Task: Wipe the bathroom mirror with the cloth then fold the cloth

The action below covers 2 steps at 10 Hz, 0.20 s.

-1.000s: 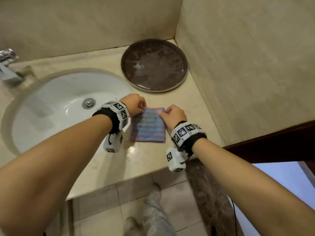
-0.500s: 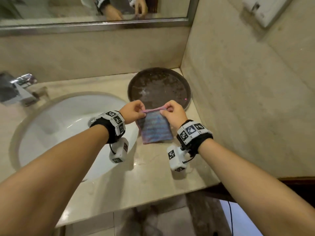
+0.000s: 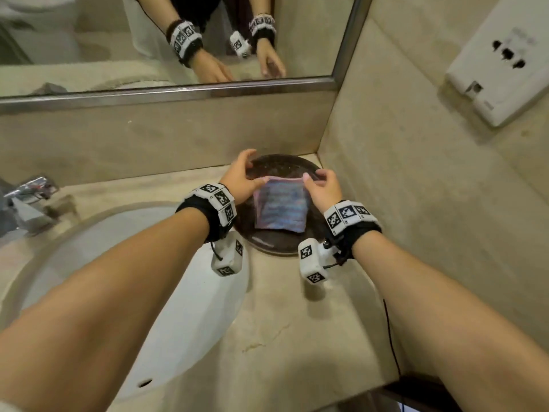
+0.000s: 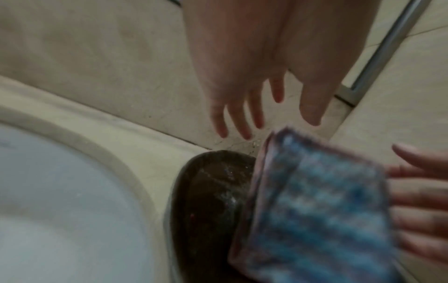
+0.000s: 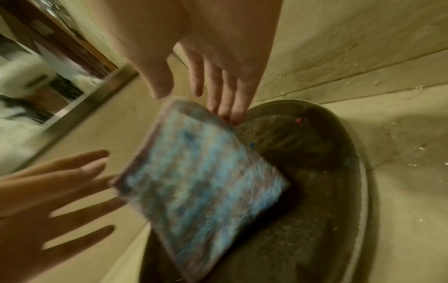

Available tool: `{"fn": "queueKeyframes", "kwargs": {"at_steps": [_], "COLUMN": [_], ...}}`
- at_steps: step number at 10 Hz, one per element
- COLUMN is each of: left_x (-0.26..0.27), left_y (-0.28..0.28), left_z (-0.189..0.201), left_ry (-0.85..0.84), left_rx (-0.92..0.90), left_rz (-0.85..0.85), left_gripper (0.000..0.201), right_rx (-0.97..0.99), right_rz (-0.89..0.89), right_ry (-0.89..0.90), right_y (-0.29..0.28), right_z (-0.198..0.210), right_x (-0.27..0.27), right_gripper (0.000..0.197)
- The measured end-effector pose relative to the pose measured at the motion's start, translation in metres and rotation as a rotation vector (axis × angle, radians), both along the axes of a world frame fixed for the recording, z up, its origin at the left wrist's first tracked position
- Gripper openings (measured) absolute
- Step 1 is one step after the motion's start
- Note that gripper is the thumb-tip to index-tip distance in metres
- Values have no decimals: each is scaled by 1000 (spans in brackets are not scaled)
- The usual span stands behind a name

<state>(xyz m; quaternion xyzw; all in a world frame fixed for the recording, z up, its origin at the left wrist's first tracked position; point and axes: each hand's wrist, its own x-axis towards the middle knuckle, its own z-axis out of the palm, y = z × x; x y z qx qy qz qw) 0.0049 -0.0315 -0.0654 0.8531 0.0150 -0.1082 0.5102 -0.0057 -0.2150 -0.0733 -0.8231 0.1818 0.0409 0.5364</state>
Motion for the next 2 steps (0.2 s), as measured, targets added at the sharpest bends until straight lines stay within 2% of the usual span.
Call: {"fn": "queueKeyframes", "kwargs": {"at_steps": [1, 2], "left_x": [-2, -6], "left_y": [3, 11], "left_z": [-8, -25], "left_ry": [64, 91], "left_rx": [34, 174], "left_rz": [43, 11], "left_gripper": [69, 63], "right_rx": [-137, -244], "right_rz": [-9, 25], "right_ry": [128, 176], "right_y": [-2, -9], "right_z": [-12, -28], "right_x": [-2, -10], "right_gripper": [48, 41]}}
